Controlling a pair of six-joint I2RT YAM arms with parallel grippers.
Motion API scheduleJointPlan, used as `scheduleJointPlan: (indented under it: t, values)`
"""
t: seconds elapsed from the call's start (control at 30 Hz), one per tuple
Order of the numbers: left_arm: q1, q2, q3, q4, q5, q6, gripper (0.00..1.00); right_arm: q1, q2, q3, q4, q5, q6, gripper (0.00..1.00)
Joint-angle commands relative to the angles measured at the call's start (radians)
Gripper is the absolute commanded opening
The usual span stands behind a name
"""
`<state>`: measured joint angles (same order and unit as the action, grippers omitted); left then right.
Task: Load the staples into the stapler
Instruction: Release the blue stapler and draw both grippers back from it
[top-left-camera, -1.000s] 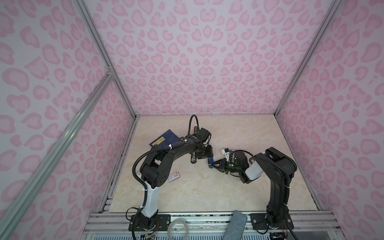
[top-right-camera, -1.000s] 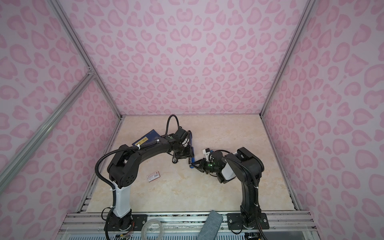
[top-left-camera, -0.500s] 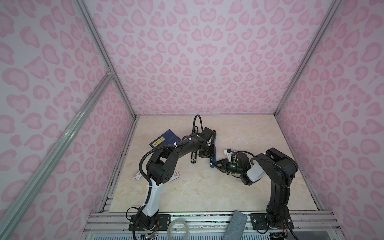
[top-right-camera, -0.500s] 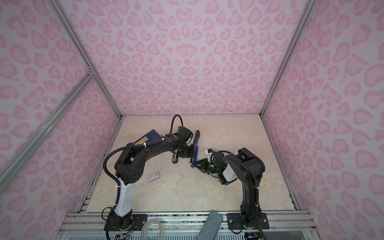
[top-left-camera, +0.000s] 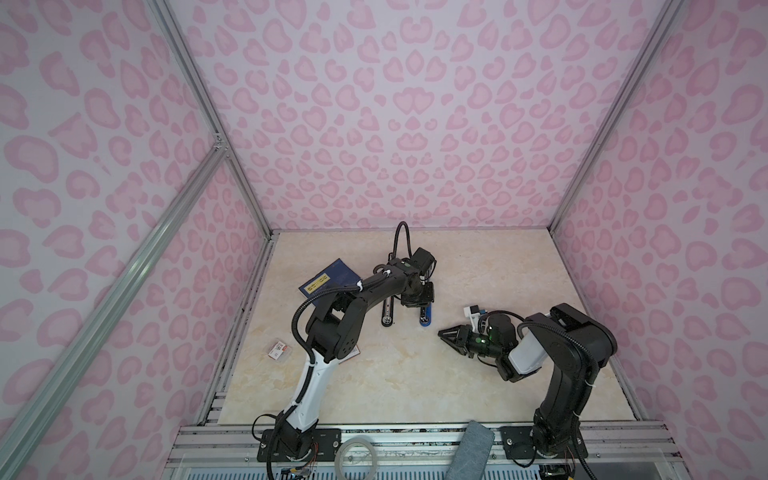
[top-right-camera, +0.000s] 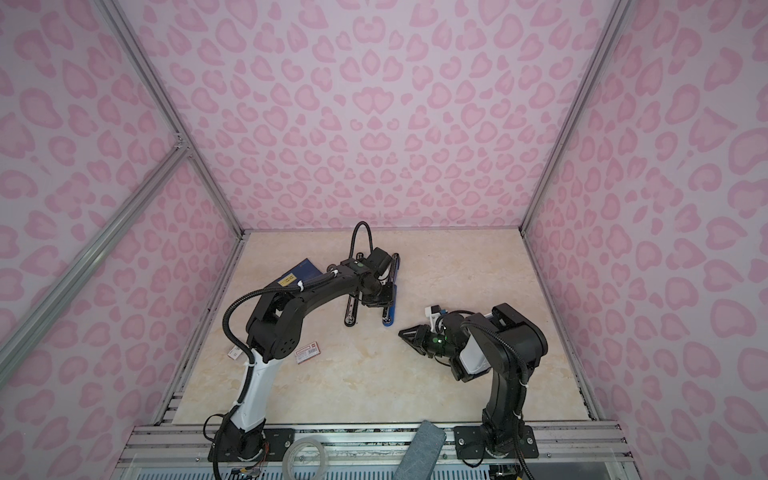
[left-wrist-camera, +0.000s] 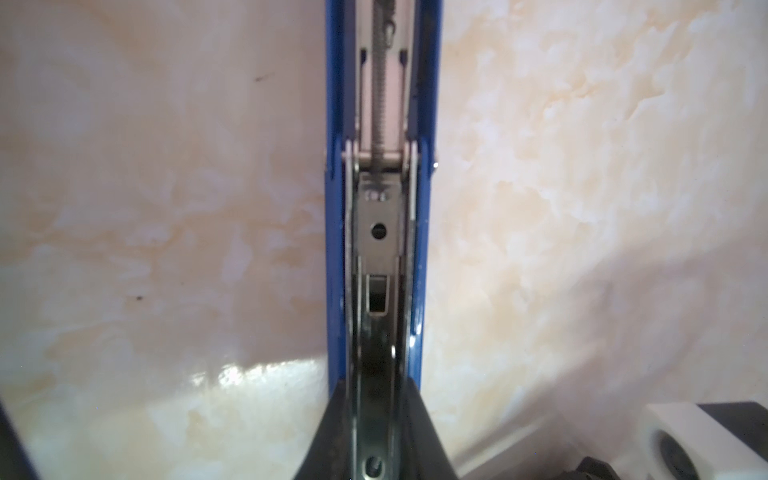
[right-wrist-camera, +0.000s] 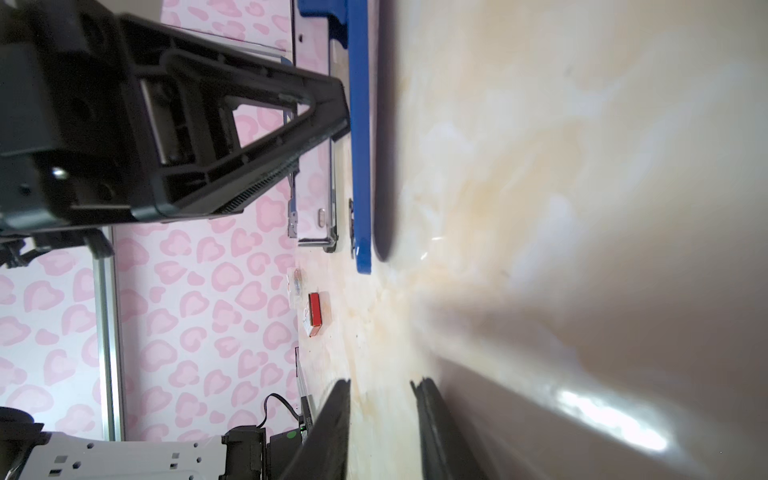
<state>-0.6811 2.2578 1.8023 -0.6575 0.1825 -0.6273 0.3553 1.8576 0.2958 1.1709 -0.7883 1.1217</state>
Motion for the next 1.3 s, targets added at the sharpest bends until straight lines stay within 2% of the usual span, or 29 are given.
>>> scheduleJointPlan:
  t: [0.0, 0.13, 0.2, 0.3, 0.37, 0.4, 0.7, 0.8, 0.97, 1.17, 1.27]
  values:
    - [-0.009, 0.014, 0.028, -0.011, -0.003, -0.007, 0.07, -0.017, -0.029, -0.012, -0.015, 0.006, -0.016, 0.30]
    - [-0.017, 0.030, 0.049, -0.011, 0.002, -0.021, 0.15, -0.039, -0.069, -0.015, -0.054, 0.001, -0.031, 0.30]
    - [-0.022, 0.038, 0.063, -0.012, 0.016, -0.026, 0.26, -0.047, -0.096, -0.013, -0.093, 0.000, -0.048, 0.31]
    - [-0.031, 0.034, 0.074, -0.014, 0.023, -0.026, 0.35, -0.059, -0.153, -0.009, -0.182, 0.011, -0.087, 0.30]
    - [-0.033, 0.030, 0.074, -0.010, 0.032, -0.028, 0.35, -0.068, -0.197, -0.003, -0.259, 0.022, -0.119, 0.31]
    - [-0.034, 0.028, 0.074, -0.007, 0.041, -0.029, 0.40, -0.072, -0.223, 0.002, -0.306, 0.028, -0.141, 0.31]
    - [-0.035, -0.035, 0.024, 0.022, 0.043, -0.031, 0.41, -0.083, -0.498, 0.109, -0.839, 0.140, -0.390, 0.32]
    - [-0.035, -0.110, -0.043, 0.048, 0.017, -0.018, 0.46, -0.081, -0.565, 0.145, -0.965, 0.180, -0.457, 0.35]
    - [-0.034, -0.279, -0.220, 0.100, -0.045, 0.010, 0.54, -0.061, -0.616, 0.181, -1.032, 0.210, -0.490, 0.41]
    - [-0.008, -0.501, -0.499, 0.158, -0.147, 0.000, 0.68, 0.048, -0.590, 0.277, -1.134, 0.296, -0.546, 0.48]
    - [0.025, -0.617, -0.641, 0.198, -0.192, -0.014, 0.71, 0.115, -0.567, 0.323, -1.166, 0.343, -0.563, 0.51]
